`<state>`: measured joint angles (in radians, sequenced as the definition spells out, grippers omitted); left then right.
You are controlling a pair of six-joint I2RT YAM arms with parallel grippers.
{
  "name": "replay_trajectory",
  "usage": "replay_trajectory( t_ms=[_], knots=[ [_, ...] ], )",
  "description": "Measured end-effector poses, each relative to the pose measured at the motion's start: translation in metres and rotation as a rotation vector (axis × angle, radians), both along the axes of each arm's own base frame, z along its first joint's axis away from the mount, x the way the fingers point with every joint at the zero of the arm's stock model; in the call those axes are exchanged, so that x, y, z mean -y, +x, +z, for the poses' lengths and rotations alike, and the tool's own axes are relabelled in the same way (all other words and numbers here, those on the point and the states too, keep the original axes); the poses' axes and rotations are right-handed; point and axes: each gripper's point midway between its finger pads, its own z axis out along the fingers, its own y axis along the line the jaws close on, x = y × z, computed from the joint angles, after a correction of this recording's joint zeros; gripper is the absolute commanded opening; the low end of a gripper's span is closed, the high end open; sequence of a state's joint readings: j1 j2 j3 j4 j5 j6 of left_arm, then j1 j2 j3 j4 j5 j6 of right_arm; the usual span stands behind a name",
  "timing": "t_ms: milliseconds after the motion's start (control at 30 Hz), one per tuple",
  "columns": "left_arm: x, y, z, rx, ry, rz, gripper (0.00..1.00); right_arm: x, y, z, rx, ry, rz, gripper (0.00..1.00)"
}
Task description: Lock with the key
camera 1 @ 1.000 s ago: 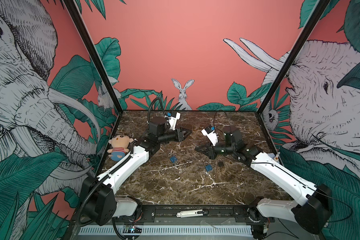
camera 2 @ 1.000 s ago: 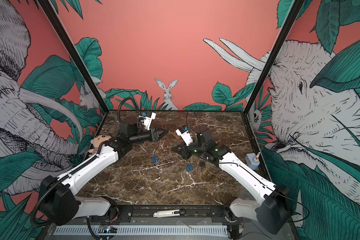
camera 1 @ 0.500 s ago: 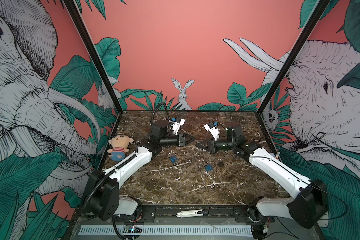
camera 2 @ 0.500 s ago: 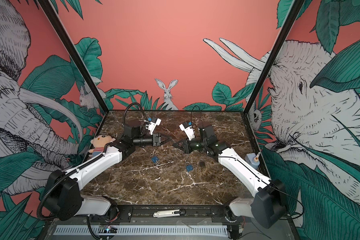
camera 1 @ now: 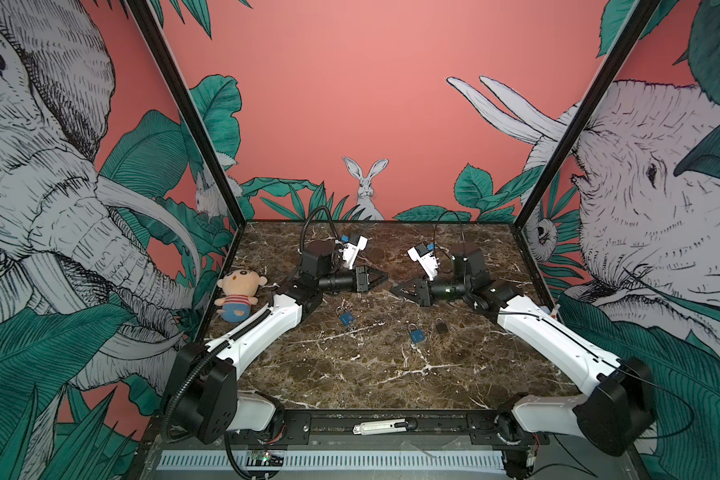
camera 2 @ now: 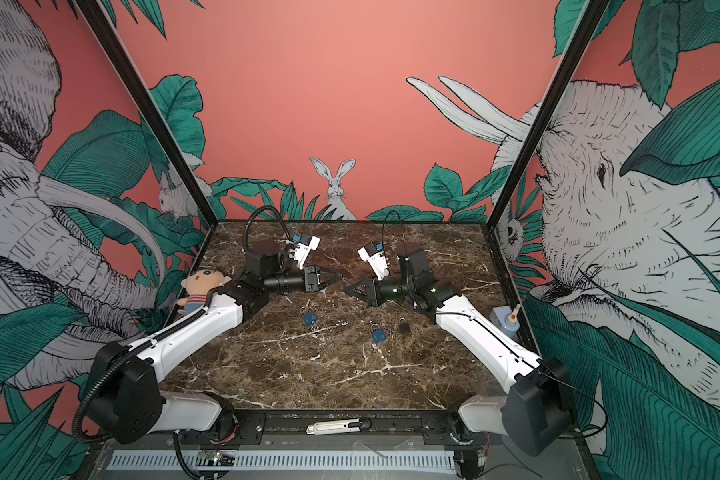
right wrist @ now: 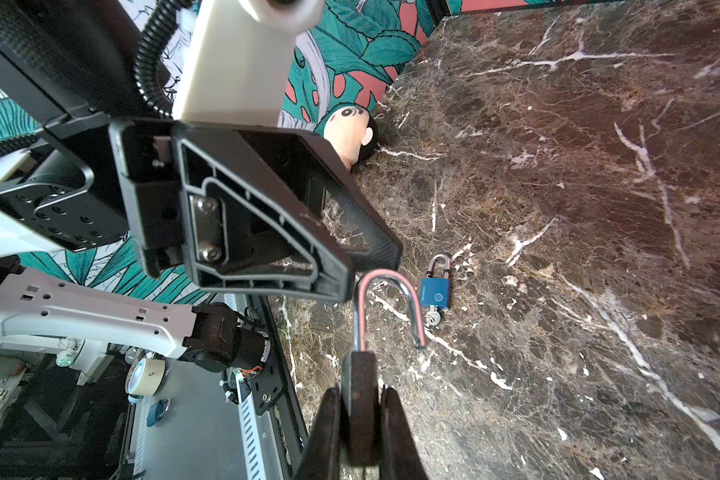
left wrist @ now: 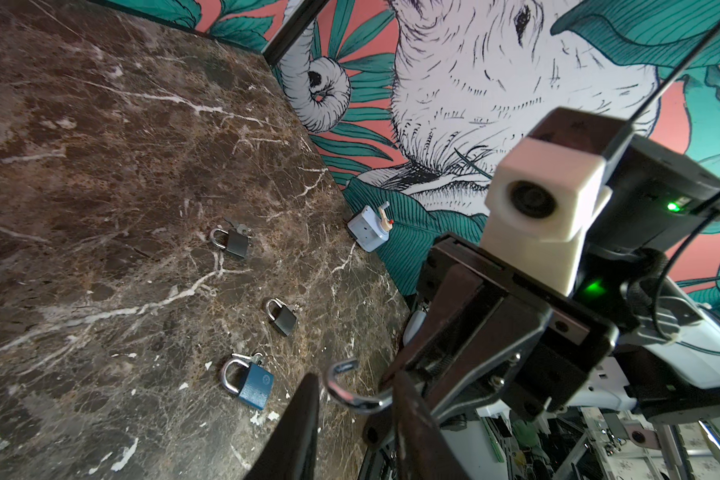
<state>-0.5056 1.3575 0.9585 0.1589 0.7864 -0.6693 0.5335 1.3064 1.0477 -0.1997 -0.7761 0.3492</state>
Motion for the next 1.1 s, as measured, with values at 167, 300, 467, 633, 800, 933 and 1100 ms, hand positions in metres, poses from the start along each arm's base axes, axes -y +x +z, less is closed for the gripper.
replay_trajectory(
  t_ms=[167,300,467,633,800,933,1100],
  knots=[
    [-0.004,0.004,0.009,0.024,-0.019,0.021,0.34,-0.001,-0.001,0.000,-0.008,0.003,0.004,0.00],
    [-0.003,0.003,0.012,0.026,-0.028,0.014,0.35,-0.002,0.000,-0.003,-0.019,0.004,0.006,0.00],
    [0.003,0.001,0.014,0.025,-0.045,-0.008,0.35,-0.003,0.001,-0.002,-0.021,0.014,0.007,0.00],
    [0.011,-0.002,0.005,0.000,-0.042,-0.040,0.35,-0.004,0.002,0.000,-0.017,0.020,0.006,0.00],
    [0.012,-0.002,0.004,-0.002,-0.039,-0.043,0.34,-0.004,0.002,0.000,-0.017,0.020,0.005,0.00],
    [0.011,-0.004,0.003,0.002,-0.033,-0.044,0.32,-0.004,0.002,0.000,-0.018,0.019,0.004,0.00],
    [0.008,-0.007,0.006,0.013,-0.026,-0.039,0.31,-0.003,0.003,0.001,-0.017,0.020,0.003,0.00]
  ],
)
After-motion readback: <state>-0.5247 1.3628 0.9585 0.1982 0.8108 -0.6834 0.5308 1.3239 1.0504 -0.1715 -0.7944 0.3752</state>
